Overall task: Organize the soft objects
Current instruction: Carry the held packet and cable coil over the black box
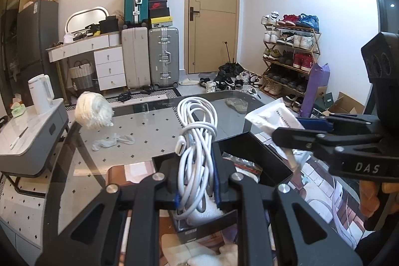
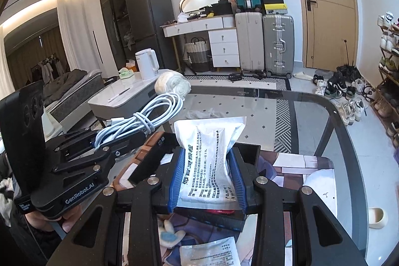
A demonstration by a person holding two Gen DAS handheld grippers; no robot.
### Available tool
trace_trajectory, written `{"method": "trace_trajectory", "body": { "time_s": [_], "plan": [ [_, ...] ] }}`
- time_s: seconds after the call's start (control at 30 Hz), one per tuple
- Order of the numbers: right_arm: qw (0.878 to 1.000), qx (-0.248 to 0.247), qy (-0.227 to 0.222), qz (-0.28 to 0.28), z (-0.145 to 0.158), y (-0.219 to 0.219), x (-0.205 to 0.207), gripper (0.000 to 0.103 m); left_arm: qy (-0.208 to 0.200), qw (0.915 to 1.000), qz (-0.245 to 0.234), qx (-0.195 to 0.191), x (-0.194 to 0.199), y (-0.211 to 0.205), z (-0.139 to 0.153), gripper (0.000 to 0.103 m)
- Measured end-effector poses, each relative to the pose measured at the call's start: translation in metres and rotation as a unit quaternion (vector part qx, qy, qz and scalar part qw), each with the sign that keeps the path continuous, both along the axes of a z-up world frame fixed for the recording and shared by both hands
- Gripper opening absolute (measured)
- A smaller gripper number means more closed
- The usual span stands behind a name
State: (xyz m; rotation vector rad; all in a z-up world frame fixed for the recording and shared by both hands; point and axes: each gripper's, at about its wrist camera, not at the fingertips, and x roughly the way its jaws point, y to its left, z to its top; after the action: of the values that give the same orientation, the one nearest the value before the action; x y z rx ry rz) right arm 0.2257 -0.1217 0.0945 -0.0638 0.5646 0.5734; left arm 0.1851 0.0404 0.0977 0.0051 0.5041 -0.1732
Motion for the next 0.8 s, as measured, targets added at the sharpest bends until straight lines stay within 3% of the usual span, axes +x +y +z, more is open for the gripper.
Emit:
{"method": "trace_trajectory", "body": {
  "time_s": [0.43,0.8],
  "plan": [
    [0.998,-0.047,0.030,-0.014,-0.036,0.028,0.042,0.036,0.042,0.9983,-0.017,0.038,0.032,-0.014,-0.035,0.017],
    [0.994,-0.100,0.046,-0.015,-0.064,0.050,0.065,0.036,0.065,0.9967,-0.012,0.048,0.044,-0.019,-0.057,0.017]
  ]
}}
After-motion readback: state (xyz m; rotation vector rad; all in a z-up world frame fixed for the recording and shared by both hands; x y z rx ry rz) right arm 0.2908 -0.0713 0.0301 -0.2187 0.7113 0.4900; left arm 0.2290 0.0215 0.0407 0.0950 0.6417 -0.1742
